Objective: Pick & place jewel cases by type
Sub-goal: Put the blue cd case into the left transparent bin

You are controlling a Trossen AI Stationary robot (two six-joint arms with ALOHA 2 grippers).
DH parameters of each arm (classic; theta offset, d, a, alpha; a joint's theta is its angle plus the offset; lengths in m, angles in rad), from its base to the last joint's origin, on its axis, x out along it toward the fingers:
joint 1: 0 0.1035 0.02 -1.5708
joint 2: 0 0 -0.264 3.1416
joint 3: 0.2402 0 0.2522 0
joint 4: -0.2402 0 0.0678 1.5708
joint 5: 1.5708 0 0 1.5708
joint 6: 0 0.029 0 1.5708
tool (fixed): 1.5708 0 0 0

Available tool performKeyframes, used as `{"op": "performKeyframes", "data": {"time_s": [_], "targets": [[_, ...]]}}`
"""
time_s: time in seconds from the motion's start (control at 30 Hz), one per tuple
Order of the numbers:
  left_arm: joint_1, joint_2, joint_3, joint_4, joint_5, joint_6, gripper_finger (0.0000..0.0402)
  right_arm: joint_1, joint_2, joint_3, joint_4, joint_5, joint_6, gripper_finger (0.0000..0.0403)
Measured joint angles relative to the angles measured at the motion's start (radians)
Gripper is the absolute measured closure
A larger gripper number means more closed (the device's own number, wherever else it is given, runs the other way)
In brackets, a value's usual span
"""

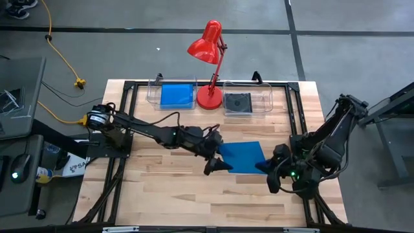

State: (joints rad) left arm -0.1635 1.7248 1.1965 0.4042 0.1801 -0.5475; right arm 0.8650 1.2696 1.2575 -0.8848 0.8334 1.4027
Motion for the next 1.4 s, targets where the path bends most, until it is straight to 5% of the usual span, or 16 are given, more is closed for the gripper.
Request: {"op": "performKeyframes", "data": {"time_s": [0.97, 1.4], "targets": [[0.0, 0.0, 0.0, 0.391, -0.279, 0.02, 0.0093, 0.054, -0.151, -0.001, 0.06, 0.229, -0.322, 0.0391], [0.0, 0.0, 0.0, 0.41, -0.288, 0.068, 0.0228, 0.054, -0.186, -0.002, 0.057, 0.207, -0.389, 0.0391]]}}
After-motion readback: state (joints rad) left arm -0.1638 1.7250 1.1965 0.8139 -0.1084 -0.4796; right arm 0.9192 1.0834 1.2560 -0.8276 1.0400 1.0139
